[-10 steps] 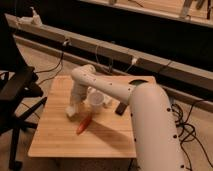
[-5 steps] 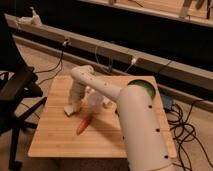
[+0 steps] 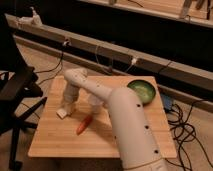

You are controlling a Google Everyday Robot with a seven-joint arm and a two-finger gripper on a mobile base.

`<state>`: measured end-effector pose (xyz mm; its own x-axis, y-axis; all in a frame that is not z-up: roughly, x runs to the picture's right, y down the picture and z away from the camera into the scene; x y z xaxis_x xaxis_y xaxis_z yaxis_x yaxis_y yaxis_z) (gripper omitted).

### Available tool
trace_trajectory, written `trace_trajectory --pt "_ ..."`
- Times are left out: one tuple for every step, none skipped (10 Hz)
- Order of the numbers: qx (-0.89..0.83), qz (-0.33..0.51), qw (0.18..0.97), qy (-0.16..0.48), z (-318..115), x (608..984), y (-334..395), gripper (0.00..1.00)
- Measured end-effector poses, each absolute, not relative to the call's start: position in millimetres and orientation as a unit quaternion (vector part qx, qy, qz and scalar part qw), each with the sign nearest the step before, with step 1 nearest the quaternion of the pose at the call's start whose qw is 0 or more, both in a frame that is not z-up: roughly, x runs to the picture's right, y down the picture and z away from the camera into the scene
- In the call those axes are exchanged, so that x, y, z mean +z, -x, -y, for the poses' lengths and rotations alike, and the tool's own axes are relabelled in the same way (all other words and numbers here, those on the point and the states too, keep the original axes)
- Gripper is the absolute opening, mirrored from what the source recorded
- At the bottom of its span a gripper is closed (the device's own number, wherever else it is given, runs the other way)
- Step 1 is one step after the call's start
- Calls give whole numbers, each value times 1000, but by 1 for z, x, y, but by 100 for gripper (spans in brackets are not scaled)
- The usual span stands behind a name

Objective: Wipe the white sponge on the table

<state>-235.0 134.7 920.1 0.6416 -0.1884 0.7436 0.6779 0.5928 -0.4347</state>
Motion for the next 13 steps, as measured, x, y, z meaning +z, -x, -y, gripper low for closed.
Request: trace_trajectory --pt "-263 333 827 369 -135 919 235 0" --pt "-263 333 827 369 -135 919 235 0" --pt "-264 332 827 369 -136 919 235 0" --pt "-263 330 829 368 -138 915 234 0" --pt "-256 323 833 370 -143 907 228 0" --pt "-242 316 840 368 -150 894 218 0" --pt "-234 312 845 367 -160 880 211 0" --pt "-222 306 851 365 -174 861 202 0" --pt "-212 300 856 364 -184 848 194 0" --pt "-204 296 859 364 -190 840 187 0" --pt "-196 290 864 363 -195 833 180 0" --pt "-190 283 867 362 -195 830 173 0" --pt "-183 276 872 360 -188 831 165 0"
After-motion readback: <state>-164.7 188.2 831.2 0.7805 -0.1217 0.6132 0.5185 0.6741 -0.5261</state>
